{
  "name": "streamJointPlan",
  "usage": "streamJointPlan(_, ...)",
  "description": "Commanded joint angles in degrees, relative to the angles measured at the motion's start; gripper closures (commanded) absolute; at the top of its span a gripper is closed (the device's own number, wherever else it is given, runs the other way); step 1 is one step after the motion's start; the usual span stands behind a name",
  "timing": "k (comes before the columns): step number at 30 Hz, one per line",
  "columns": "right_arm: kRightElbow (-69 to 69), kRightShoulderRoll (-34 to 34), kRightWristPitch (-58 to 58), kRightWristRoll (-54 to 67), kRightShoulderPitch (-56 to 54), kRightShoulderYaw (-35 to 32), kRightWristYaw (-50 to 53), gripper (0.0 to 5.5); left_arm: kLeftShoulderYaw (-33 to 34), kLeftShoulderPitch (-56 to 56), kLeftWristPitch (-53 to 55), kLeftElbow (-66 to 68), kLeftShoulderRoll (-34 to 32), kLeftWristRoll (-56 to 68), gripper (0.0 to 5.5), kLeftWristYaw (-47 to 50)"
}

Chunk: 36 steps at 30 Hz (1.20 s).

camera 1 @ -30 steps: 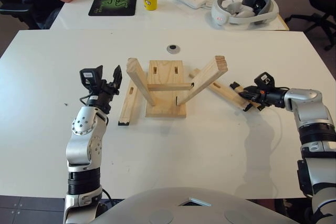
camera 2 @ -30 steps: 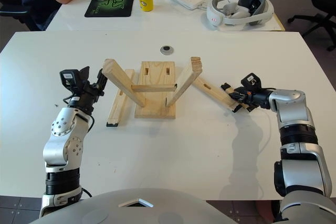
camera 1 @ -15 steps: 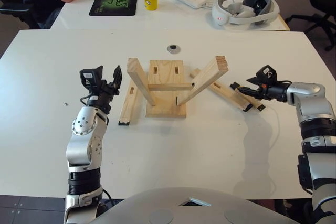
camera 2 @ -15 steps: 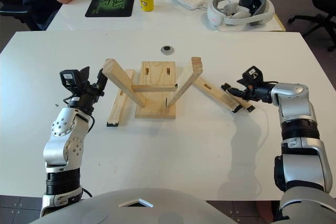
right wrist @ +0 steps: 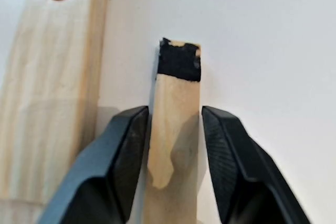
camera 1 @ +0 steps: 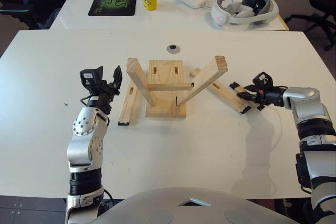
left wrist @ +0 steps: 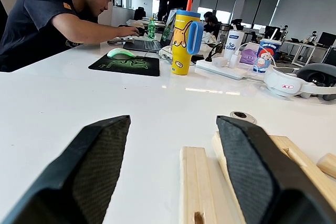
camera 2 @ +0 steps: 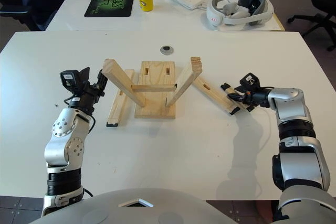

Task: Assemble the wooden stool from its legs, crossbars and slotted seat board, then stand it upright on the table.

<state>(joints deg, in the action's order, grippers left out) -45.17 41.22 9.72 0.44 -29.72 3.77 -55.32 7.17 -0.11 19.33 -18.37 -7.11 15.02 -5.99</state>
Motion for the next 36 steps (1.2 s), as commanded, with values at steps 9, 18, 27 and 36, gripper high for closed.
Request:
streamJointPlan(9,7.47,-7.09,9.85,11.97,-10.02,-10.98,5.19,4.17,0.52,-4.16,-0.1,2.48,-2.07,-0.3,2.45,-1.77)
streamJointPlan(18,28.15,-18.41,24.02,35.49,-23.67,-22.83,15.94,4.17,4.36,-14.74,4.29,-3.53,-4.24,4.31,2.45,-0.68)
streamJointPlan(27,45.17,-28.94,36.33,53.77,-24.01,-24.67,28.77,4.17,9.54,-31.57,17.92,-12.61,-3.45,25.61,2.45,2.59)
streamJointPlan(36,51.82,-27.19,18.36,36.03,-23.62,-7.34,20.22,4.17,10.0,-39.3,25.57,-12.69,-2.7,54.49,1.37,13.25)
